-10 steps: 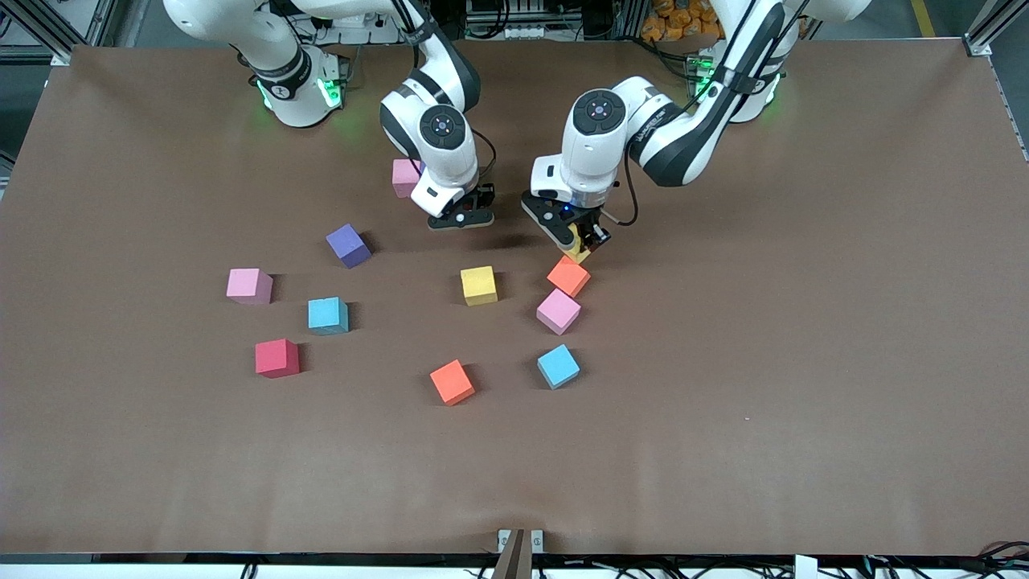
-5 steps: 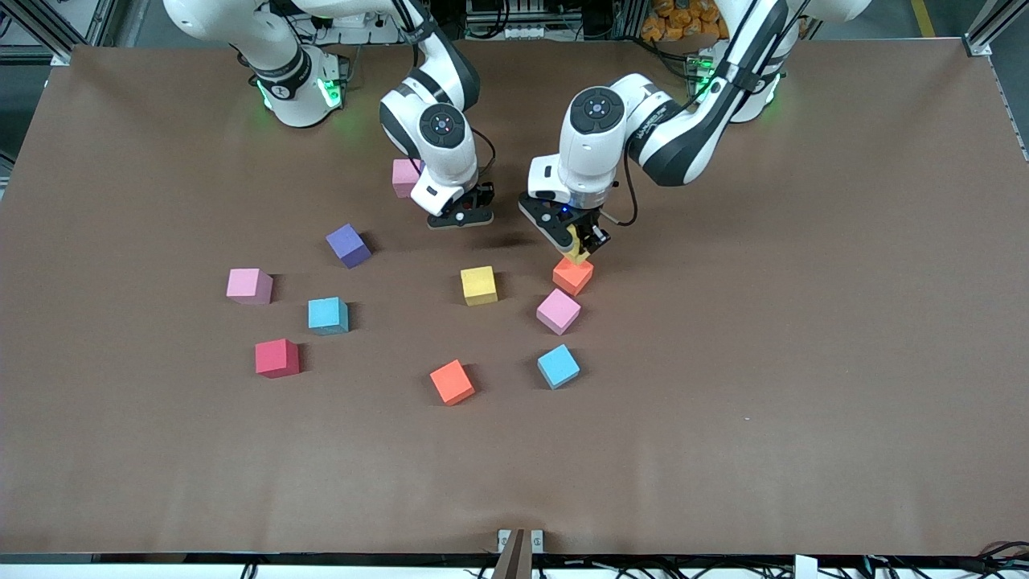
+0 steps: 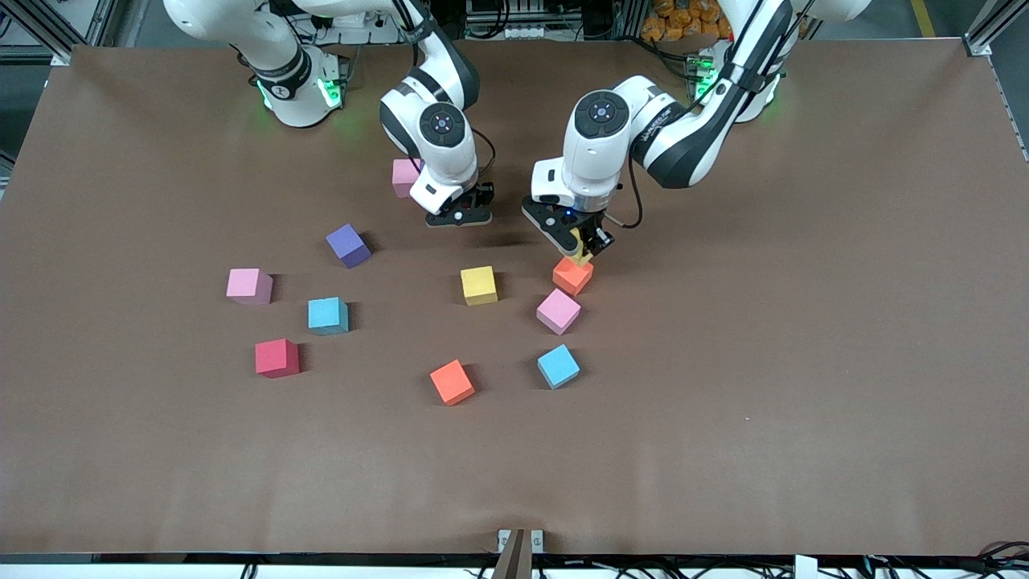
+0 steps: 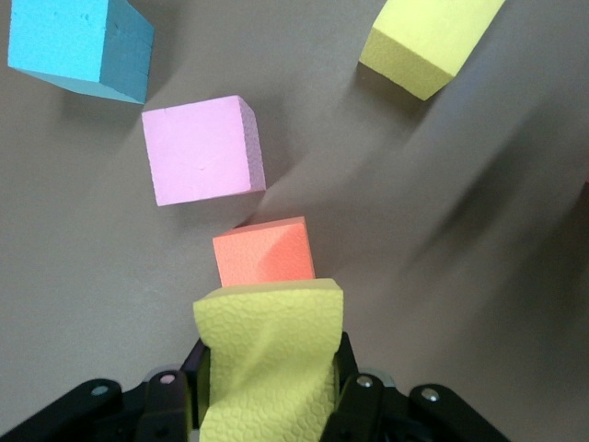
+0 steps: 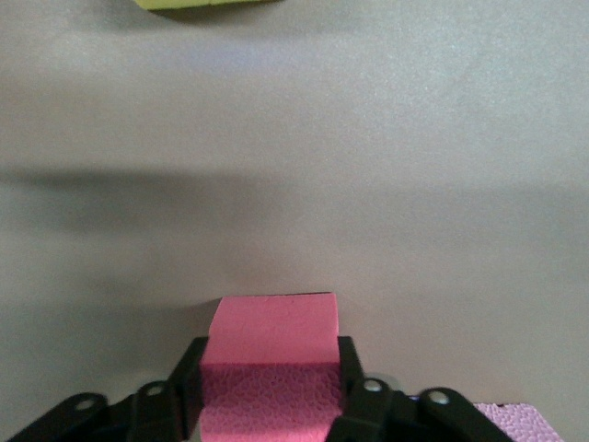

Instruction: Form number 2 with 11 blocks

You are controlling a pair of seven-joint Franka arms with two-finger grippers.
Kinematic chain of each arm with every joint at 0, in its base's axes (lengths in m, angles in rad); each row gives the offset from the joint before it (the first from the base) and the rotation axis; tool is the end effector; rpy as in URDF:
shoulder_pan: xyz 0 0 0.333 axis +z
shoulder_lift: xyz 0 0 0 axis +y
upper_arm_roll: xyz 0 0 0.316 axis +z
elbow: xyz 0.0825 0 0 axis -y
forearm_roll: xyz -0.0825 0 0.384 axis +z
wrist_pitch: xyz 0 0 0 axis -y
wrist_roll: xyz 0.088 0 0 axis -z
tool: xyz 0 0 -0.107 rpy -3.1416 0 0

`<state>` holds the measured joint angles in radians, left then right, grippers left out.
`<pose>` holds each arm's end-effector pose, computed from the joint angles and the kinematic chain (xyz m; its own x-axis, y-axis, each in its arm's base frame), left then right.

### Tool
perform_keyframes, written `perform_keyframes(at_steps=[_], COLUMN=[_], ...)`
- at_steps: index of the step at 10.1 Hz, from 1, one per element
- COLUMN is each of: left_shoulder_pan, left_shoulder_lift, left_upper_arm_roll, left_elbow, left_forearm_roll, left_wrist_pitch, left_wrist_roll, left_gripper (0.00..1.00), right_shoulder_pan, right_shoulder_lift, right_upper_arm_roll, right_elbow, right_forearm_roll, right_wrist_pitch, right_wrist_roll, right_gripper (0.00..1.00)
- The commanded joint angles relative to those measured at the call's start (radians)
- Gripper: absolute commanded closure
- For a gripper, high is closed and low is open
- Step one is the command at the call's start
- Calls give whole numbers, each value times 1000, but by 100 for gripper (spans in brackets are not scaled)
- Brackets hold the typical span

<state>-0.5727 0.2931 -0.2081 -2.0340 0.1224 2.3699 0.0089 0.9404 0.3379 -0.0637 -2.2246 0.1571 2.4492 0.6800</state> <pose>0.4290 -0.4179 0.3086 0.6471 -0.7608 0.0497 -0.7604 -0.6488 -0.0303 0.3441 0.4126 0.2116 0.9890 0.0704 -0.1302 0.0739 -0.9970 0.0219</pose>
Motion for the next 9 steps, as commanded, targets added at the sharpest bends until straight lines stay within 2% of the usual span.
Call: perform_keyframes(at_steps=[1,3,6,9], left_shoulder_pan=[7,7,4,10], left_shoulder_lift=[-6,-23,-20,-23], left_upper_arm_roll=[-5,-5,-5,-5], left_elbow=[18,32,125,136], left_forearm_roll=[-20,-20,-20,-20], left_wrist_pitch=[-26,-64,-167,-189], left_wrist_roll=[-30,-58,-263,-297], left_gripper=[95,95,95,95], right_shoulder_pan=[18,20,12,-14], right_shoulder_lift=[-34,-36,-59,-94], right_upper_arm_roll=[-5,-7,-8,-19], right_elbow=[-35,-33,-27,-18], right_forearm_roll=[9,9,9,9], right_wrist_pitch=[-1,-1,-1,-6], right_wrist_roll=[24,24,24,24], right_gripper=[0,0,0,0])
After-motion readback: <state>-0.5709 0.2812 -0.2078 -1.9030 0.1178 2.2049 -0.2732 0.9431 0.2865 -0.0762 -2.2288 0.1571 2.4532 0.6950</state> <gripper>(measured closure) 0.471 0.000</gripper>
